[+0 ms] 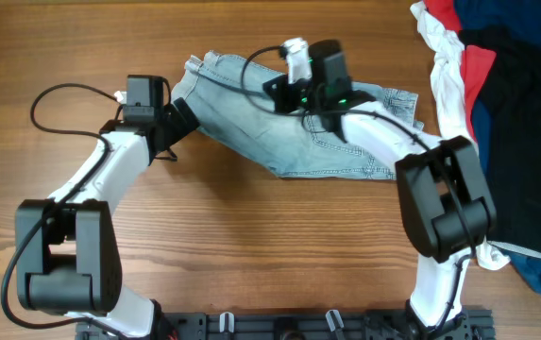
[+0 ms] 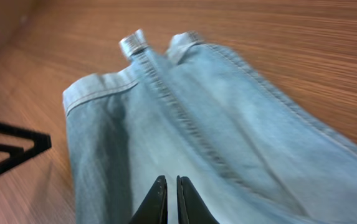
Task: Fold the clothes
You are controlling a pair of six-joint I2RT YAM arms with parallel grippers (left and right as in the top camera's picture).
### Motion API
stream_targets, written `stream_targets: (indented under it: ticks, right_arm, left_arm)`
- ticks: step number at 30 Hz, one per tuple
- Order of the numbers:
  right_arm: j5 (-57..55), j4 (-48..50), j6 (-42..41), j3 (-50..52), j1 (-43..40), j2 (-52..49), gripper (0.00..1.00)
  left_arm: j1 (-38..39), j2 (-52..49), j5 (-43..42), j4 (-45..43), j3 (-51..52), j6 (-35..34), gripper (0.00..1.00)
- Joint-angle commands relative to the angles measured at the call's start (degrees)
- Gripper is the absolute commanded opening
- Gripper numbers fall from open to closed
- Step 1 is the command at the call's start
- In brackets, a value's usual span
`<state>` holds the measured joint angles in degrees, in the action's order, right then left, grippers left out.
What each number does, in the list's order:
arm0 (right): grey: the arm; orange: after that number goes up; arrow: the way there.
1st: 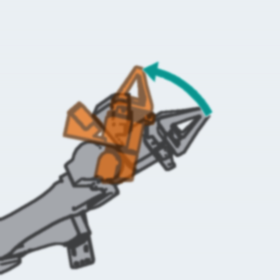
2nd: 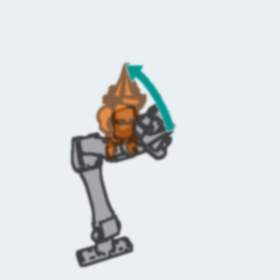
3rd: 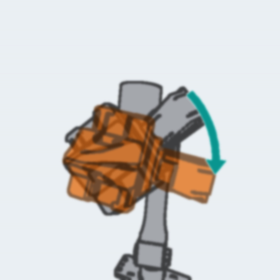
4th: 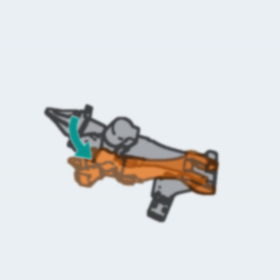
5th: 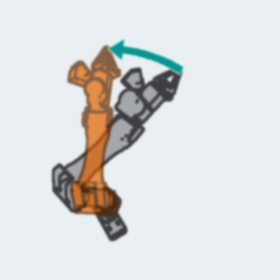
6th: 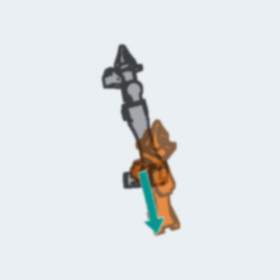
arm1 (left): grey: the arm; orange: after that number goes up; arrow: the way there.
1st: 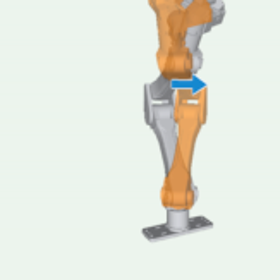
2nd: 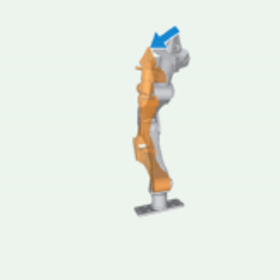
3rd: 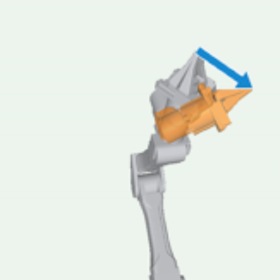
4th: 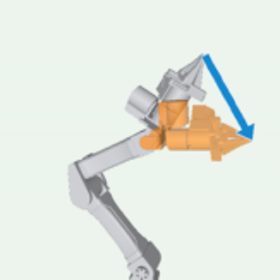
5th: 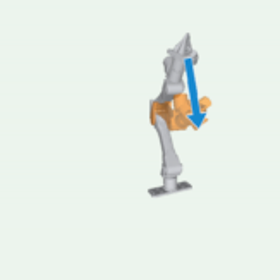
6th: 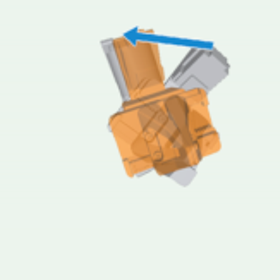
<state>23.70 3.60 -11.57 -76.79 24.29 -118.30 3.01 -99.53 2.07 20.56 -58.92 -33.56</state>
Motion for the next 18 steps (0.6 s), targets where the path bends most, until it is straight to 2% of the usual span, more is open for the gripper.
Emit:
stream_targets:
  ticks: [1,7,12,18]
  right_arm:
    - [-3.17,2.93,2.56,-1.05,1.77,-3.30,0.07]
    - [-2.05,4.98,1.97,-3.52,2.49,-9.99,0.05]
    - [-7.96,7.17,2.16,-4.31,2.84,-12.96,0.05]
    - [-13.88,10.34,-2.64,-15.21,0.20,-17.00,0.06]
  left_arm:
    - [-2.23,1.29,0.35,0.79,-0.79,-1.66,1.00]
    - [-2.23,1.29,0.35,0.74,-0.79,-1.64,0.99]
    - [-2.12,1.29,0.31,0.83,-0.79,-1.66,0.99]
    - [-2.01,1.29,-0.07,2.93,-0.76,-1.62,0.99]
